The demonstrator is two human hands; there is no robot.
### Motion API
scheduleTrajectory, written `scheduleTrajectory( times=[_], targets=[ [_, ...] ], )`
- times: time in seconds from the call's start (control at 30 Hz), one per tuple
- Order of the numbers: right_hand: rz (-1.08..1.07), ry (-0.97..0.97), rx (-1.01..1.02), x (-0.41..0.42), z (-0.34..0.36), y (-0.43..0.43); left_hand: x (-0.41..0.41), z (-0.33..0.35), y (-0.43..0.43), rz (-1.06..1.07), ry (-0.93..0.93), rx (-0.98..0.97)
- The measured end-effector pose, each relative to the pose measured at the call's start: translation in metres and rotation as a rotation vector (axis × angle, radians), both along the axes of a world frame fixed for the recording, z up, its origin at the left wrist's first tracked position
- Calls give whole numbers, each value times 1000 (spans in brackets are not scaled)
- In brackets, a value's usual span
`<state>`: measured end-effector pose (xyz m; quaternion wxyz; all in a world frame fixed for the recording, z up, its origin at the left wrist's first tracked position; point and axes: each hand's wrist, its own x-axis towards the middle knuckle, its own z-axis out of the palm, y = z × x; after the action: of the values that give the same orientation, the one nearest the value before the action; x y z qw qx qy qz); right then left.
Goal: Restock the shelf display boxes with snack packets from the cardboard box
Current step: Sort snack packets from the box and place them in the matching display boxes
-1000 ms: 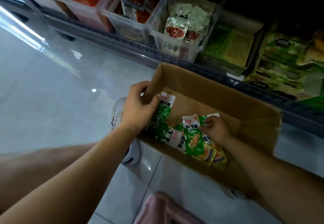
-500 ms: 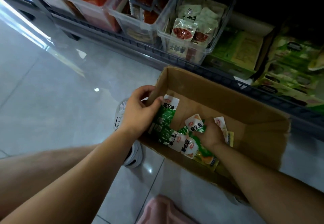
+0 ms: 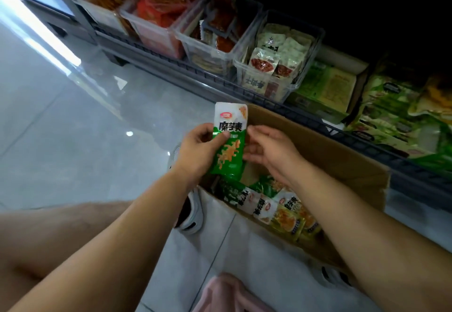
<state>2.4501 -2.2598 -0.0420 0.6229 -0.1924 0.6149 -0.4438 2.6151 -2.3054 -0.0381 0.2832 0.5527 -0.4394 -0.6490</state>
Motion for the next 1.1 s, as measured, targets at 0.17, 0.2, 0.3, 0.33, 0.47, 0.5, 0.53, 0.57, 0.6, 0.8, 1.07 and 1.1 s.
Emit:
scheduleTrajectory(
  times=[0.17,0.2,0.3,0.33,0.47,0.5,0.53,0.57,0.6,0.8,1.07,1.1],
  targets=[
    [184,436,267,-20,-76,-1,25,-10,-19,226,102,116],
    [215,468,305,-20,-93,-2,28,-13,-21,240,89,123],
    [198,437,385,-12,-129,-11,32,-23,-24,265,71,142],
    [158,425,397,-8,-135,-15,32,-26,-24,271,72,148],
    [-29,400,431,5,-154,-26,31,-36,-22,276,59,146],
    [-68,372,441,7,-159,-27,30,-37,-22,277,59,144],
    [-102,335,444,8,-162,-28,29,-38,-23,278,58,143],
    [-121,293,447,9,-165,-29,27,-39,-23,277,57,141],
    [-125,251,444,10,-167,-30,26,-39,-24,270,51,138],
    [-109,151,356,11,-158,-26,22,-36,-22,244,37,126],
    [-284,-55,163,-20,-85,-5,11,-4,-14,232,105,117],
    [-285,-101,120,-21,-71,-3,10,0,-12,227,95,108]
  ],
)
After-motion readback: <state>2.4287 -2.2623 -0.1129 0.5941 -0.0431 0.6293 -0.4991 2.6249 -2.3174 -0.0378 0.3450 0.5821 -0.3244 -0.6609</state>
